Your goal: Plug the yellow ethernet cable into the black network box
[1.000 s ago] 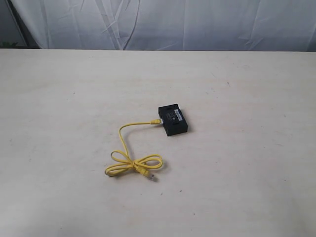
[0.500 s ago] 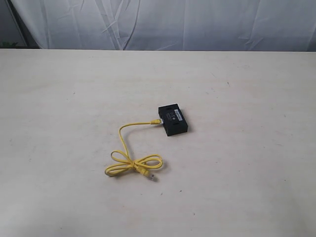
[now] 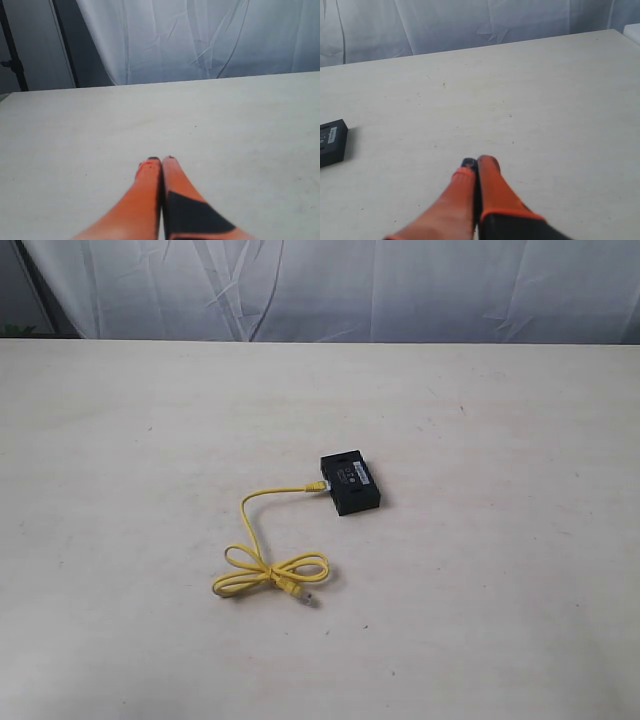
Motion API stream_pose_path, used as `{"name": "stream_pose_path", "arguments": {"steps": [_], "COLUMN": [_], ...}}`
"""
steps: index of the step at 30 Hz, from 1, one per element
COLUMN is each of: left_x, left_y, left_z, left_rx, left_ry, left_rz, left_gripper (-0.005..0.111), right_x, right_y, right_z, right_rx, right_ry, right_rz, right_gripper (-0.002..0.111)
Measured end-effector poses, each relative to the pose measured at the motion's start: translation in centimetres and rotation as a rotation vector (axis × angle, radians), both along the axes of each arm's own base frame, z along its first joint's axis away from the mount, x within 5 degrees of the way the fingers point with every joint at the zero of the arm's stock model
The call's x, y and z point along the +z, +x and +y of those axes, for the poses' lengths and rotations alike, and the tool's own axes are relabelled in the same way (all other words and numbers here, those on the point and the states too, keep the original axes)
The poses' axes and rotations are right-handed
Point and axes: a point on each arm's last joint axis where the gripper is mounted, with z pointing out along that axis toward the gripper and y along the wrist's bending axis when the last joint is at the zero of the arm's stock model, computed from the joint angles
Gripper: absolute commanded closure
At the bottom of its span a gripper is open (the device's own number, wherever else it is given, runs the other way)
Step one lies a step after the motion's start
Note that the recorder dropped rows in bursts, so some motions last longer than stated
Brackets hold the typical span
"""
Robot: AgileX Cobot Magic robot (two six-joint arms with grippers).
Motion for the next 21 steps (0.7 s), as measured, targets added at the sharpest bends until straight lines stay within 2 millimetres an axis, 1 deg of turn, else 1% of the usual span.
{"name": "stream_pose_path", "arguments": {"steps": [6, 21], "left_x": [0.03, 0.03], "left_y": [0.01, 0.01], "left_z": [0.03, 0.04], "left_rx": [0.011, 0.02], "left_ry": [-0.048, -0.093], "left_rz": [-0.002, -0.001], "left_gripper": [0.107, 0.107], "right_x": [0.0, 0.0], "right_y": [0.0, 0.0], "right_z": [0.0, 0.0], "right_rx": [0.0, 0.0], "right_ry": [0.0, 0.0], "right_rz": [0.0, 0.0], "right_gripper": [0.108, 0.108]}}
